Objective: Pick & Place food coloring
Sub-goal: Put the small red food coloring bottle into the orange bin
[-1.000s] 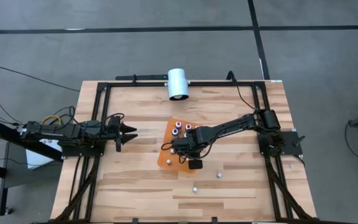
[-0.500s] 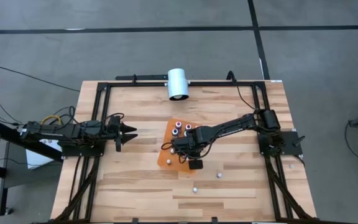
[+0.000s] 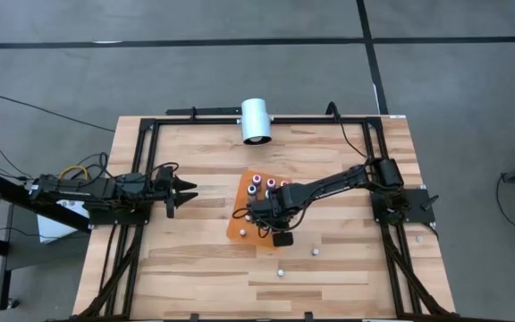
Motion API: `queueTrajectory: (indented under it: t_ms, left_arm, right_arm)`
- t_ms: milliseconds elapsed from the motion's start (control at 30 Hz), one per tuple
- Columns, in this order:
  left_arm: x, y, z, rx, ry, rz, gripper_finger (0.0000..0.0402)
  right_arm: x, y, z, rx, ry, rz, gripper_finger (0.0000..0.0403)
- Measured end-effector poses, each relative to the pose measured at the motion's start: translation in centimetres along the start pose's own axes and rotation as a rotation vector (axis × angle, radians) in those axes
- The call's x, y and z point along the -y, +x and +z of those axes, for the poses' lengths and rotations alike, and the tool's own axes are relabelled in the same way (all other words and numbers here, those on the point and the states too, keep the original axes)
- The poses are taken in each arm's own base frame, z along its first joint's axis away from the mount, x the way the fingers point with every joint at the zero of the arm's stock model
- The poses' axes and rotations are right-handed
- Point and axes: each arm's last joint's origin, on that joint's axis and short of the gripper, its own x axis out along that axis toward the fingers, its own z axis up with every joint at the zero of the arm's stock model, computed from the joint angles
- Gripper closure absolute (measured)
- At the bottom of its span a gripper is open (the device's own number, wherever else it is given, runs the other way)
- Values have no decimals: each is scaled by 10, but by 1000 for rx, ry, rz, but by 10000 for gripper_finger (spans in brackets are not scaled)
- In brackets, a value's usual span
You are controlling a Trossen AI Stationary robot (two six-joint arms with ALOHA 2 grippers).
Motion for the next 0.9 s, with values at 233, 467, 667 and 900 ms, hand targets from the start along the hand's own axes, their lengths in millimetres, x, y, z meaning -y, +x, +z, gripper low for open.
queueTrajectory:
  t_ms: [233,467,667,900]
  left_arm:
    - [0,0,0,0,0,0,233]
    - [0,0,0,0,0,0,233]
    - [0,0,0,0,0,0,233]
    - [0,0,0,0,0,0,233]
  right_arm:
    - [-9,0,0,-1,-42,-6,310]
    - [-10,0,0,0,-22,-25,310]
    - [-4,0,0,1,22,-26,310]
    - [-5,0,0,1,22,-26,310]
